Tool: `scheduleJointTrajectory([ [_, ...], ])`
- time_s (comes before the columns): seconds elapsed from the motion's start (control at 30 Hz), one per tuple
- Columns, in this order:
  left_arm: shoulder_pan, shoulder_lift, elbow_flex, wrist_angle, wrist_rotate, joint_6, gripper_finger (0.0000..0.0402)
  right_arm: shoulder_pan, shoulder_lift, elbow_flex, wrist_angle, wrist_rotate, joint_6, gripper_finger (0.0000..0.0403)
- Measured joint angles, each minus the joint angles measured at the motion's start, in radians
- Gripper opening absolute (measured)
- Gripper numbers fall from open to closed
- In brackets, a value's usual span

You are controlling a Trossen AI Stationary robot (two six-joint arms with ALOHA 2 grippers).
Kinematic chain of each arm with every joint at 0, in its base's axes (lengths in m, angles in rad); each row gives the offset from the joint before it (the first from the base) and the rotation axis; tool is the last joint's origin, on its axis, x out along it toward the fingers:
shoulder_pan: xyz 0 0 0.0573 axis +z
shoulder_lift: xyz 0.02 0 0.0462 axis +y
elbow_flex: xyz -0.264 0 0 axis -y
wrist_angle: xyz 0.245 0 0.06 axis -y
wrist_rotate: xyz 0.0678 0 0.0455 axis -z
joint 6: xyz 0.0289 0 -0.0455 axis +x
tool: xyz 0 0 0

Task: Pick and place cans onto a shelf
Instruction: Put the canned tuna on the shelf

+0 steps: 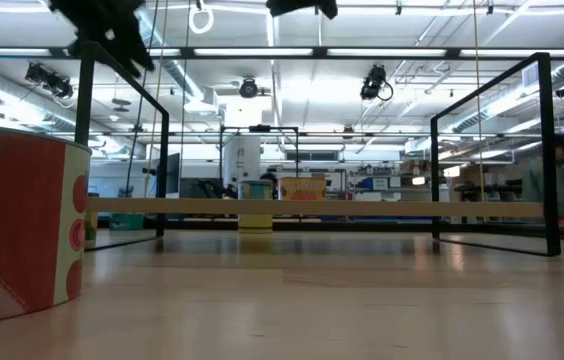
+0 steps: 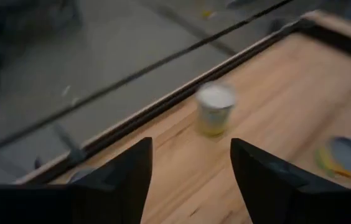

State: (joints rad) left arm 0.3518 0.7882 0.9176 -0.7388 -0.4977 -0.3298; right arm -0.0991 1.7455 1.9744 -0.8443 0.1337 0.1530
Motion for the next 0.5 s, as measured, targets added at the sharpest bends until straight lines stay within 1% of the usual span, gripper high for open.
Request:
scheduleJointTrajectory([
  [0.13,0.222,0.113,0.000,0.002,0.150,0.002,0.0208,-0.013,-0.027,0.006,0.055,-0.012,0.050,0.0100],
  [0.2,0.318,0.176,0.000,0.002,0.226,0.024,0.0203,-0.016,-0.038,0.006,0.077,-0.035,0.054,0.0107],
  [0.27,0.403,0.241,0.000,0.007,0.277,0.045,0.0199,-0.015,-0.047,0.006,0.095,-0.056,0.054,0.0112],
  [0.37,0.495,0.341,0.000,0.020,0.328,0.061,0.0193,-0.014,-0.058,0.006,0.113,-0.060,0.051,0.0119],
  [0.5,0.556,0.467,-0.001,0.056,0.340,0.090,0.0188,-0.023,-0.064,0.007,0.126,-0.055,0.028,0.0121],
])
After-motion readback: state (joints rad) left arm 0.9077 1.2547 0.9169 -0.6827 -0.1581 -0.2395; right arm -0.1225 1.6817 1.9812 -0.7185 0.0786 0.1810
